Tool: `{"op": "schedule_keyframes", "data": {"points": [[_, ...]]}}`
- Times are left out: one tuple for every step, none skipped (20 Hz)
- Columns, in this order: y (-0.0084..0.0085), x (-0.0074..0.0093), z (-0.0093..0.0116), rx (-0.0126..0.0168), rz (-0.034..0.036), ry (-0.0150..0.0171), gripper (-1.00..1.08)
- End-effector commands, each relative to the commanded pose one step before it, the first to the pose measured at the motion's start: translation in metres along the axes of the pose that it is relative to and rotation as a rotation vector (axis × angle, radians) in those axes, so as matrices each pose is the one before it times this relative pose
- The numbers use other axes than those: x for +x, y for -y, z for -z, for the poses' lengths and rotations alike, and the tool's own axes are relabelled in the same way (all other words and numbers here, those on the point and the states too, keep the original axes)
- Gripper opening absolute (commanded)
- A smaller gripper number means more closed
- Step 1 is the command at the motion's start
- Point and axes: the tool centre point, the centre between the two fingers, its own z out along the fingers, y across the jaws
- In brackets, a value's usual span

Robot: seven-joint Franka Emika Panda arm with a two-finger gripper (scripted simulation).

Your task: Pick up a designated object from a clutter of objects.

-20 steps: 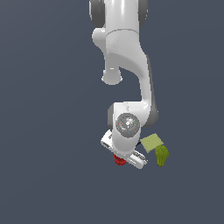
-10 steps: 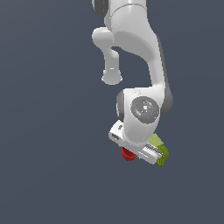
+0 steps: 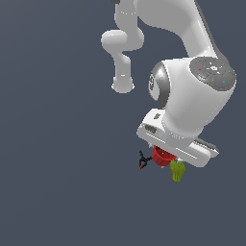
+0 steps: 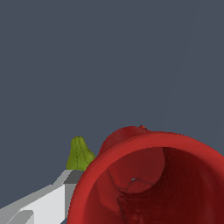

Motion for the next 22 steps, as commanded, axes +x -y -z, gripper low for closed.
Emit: {"op": "schedule_keyframes", "data": {"points": [[0.0114, -0.00933, 0.02775, 0.00064, -0.00047, -0.00105, -1.0], [0.00458, -0.00354, 0.01037, 0.0, 0.0, 0.0, -1.0], [0.00456, -0.00349, 0.01028, 0.0, 0.0, 0.0, -1.0], [0.00455, -0.00344, 0.01018, 0.0, 0.0, 0.0, -1.0], [0.00453, -0.00338, 0.01007, 0.0, 0.0, 0.0, -1.0], [0.00451, -0.00332, 0.00995, 0.0, 0.0, 0.0, -1.0], [0.00449, -0.00325, 0.00982, 0.0, 0.0, 0.0, -1.0], [0.00446, -0.00318, 0.00968, 0.0, 0.0, 0.0, -1.0], [0.00433, -0.00303, 0.00931, 0.0, 0.0, 0.0, -1.0], [0.00405, -0.00278, 0.00862, 0.0, 0.0, 0.0, -1.0], [0.00377, -0.00254, 0.00794, 0.0, 0.0, 0.0, -1.0], [0.00349, -0.00231, 0.00729, 0.0, 0.0, 0.0, -1.0], [0.00322, -0.00209, 0.00667, 0.0, 0.0, 0.0, -1.0], [0.00259, -0.00164, 0.00634, 0.00056, -0.0004, 0.00006, -1.0], [0.00271, -0.00168, 0.00549, 0.0, 0.0, 0.0, -1.0], [0.00246, -0.00149, 0.00494, 0.0, 0.0, 0.0, -1.0], [0.00222, -0.00131, 0.00441, 0.0, 0.0, 0.0, -1.0], [0.00199, -0.00114, 0.00392, 0.0, 0.0, 0.0, -1.0], [0.00178, -0.00099, 0.00346, 0.0, 0.0, 0.0, -1.0], [0.00159, -0.00085, 0.00305, 0.0, 0.0, 0.0, -1.0], [0.0014, -0.00073, 0.00266, 0.0, 0.0, 0.0, -1.0], [0.00123, -0.00061, 0.0023, 0.0, 0.0, 0.0, -1.0]]}}
